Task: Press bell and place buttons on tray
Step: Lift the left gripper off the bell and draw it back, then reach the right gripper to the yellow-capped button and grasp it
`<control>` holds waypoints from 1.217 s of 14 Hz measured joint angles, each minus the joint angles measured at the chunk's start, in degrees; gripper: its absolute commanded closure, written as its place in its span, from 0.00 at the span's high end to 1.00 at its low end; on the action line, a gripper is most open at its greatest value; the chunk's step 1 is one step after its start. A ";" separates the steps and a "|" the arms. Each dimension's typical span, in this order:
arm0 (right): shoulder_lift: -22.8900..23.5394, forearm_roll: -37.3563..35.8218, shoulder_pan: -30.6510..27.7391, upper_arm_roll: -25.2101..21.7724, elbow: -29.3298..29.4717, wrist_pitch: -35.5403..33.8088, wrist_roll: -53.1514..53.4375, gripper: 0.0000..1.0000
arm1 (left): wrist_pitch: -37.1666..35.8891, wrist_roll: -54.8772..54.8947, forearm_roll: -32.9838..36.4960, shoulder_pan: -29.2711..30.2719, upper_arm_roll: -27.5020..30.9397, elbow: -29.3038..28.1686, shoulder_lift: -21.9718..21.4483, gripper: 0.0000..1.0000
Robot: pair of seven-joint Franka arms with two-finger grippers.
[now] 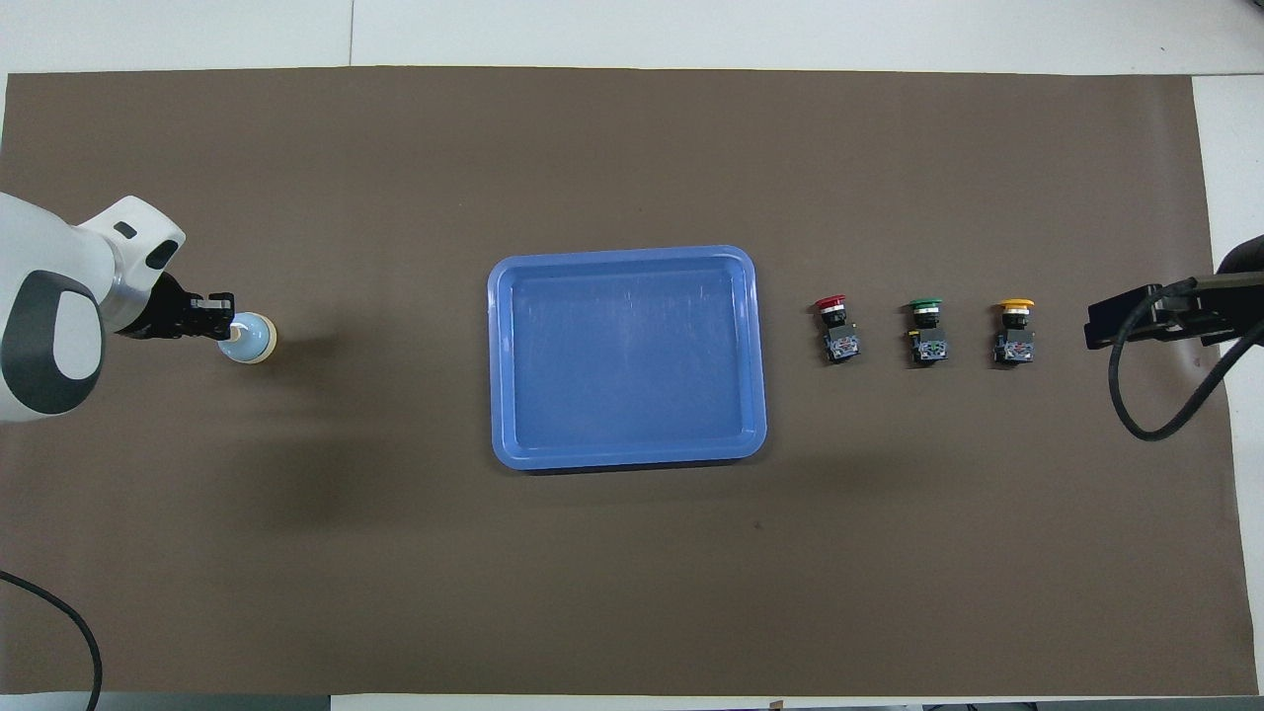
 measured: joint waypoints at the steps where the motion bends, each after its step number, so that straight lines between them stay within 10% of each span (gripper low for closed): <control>1: 0.00 0.00 0.00 0.00 0.00 0.00 0.00 1.00 | -2.33 0.00 0.00 0.01 0.02 1.68 -0.26 0.71; 2: 0.00 0.00 0.00 0.00 0.00 0.00 0.00 1.00 | -4.62 0.01 0.00 0.02 0.05 3.27 -0.66 1.00; 8: -0.37 0.02 -0.51 -0.17 -2.57 2.65 -1.89 1.00 | -13.13 -0.10 0.00 0.28 0.16 6.71 -5.32 1.00; 17: 10.41 0.03 -2.75 -0.48 -18.98 36.38 -1.88 1.00 | -28.63 -0.14 0.00 0.17 -0.38 13.24 -9.80 1.00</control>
